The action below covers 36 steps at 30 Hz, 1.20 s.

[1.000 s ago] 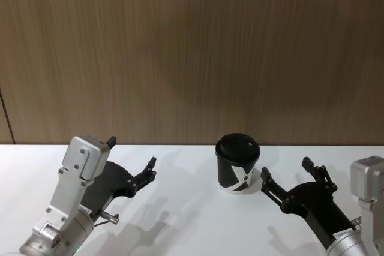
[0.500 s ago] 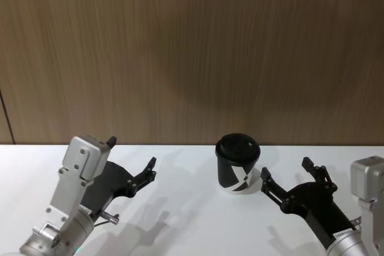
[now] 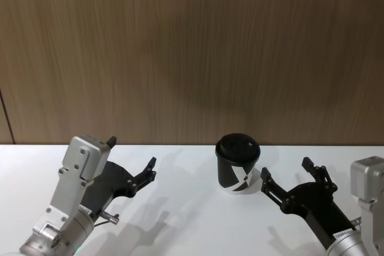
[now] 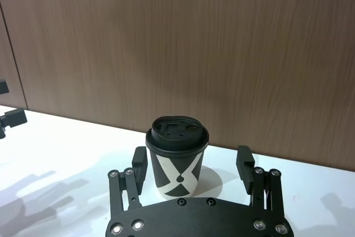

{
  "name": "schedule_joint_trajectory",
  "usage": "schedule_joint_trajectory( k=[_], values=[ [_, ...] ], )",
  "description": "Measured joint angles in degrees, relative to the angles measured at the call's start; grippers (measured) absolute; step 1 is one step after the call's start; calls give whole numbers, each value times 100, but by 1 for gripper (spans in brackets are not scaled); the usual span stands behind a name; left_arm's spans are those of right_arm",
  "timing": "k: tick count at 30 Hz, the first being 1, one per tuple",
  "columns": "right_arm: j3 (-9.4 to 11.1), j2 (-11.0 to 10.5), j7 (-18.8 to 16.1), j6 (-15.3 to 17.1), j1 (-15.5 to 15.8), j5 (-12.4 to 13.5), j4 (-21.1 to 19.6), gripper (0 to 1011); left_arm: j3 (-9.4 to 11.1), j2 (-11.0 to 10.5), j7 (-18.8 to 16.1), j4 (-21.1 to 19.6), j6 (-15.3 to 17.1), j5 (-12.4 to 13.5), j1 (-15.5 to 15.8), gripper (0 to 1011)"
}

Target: Pick up the straw with one hand, pass it to the other hand, and insert it into the cup.

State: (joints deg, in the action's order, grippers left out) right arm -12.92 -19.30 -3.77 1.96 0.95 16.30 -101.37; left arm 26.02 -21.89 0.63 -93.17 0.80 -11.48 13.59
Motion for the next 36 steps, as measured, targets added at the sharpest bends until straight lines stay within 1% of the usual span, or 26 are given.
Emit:
schedule_joint_trajectory(
  k=[3,8,9,13,18,26,36],
  values=[
    [3,2,38,13,25,-36,-35,1001,0,0,0,0,0,0,0,1003],
    [26,-6,211,117,158,-205,-195,1001,0,0,0,0,0,0,0,1003],
    [26,-6,211,117,158,-205,-195,1001,0,0,0,0,0,0,0,1003],
    [69,-37,327,253,293,-306,-336,1001,0,0,0,0,0,0,0,1003],
    [118,-57,398,404,427,-349,-428,1001,0,0,0,0,0,0,0,1002],
    [205,-36,426,599,584,-318,-479,1001,0,0,0,0,0,0,0,1003],
    [364,53,403,869,731,-110,-456,1001,0,0,0,0,0,0,0,1003]
  ],
)
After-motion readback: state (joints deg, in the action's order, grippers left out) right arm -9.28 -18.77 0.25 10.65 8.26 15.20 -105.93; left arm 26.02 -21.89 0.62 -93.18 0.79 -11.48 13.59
